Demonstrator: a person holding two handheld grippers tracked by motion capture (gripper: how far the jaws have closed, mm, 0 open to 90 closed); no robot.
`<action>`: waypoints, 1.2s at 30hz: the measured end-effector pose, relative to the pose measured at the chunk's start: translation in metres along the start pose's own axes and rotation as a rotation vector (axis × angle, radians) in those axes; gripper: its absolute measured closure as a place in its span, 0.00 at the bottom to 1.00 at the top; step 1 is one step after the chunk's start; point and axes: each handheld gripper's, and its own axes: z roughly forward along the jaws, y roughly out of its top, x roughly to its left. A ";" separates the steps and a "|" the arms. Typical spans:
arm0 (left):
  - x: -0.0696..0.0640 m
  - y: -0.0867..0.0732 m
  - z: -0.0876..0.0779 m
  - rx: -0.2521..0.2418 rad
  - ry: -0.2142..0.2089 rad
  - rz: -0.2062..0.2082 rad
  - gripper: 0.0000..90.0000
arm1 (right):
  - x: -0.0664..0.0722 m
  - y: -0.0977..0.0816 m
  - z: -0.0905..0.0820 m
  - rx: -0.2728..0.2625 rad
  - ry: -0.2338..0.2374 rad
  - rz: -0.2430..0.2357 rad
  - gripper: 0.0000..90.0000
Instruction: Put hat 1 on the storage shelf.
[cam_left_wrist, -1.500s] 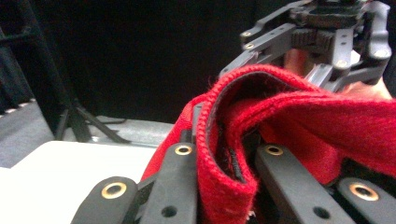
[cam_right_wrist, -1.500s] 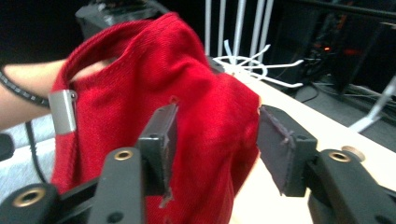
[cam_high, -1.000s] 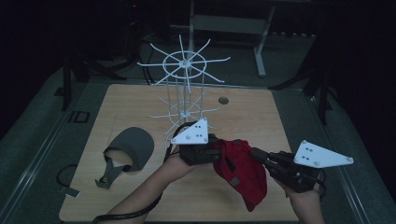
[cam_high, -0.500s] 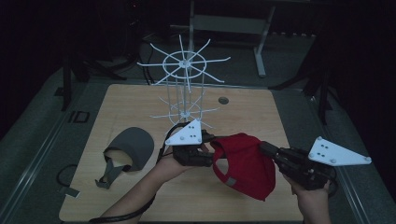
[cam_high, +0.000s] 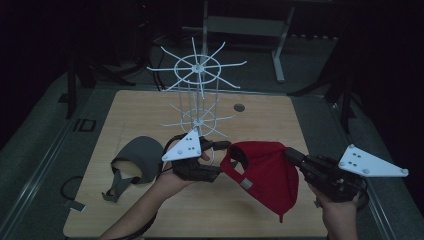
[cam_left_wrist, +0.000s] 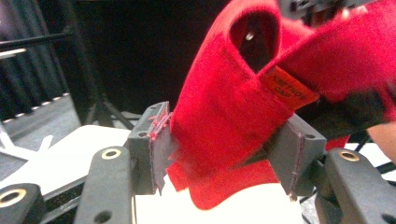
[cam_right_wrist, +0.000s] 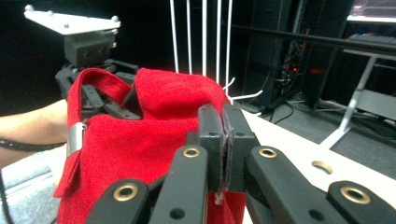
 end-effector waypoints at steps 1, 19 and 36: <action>0.001 -0.001 -0.002 -0.002 0.011 -0.011 0.49 | 0.000 0.001 -0.001 -0.009 -0.003 0.003 0.98; -0.007 -0.036 -0.045 0.014 0.171 -0.063 0.50 | -0.027 0.037 -0.009 -0.067 -0.161 0.004 0.98; -0.013 -0.057 -0.062 0.007 0.203 -0.084 0.49 | -0.057 0.079 0.009 -0.127 -0.279 0.041 0.98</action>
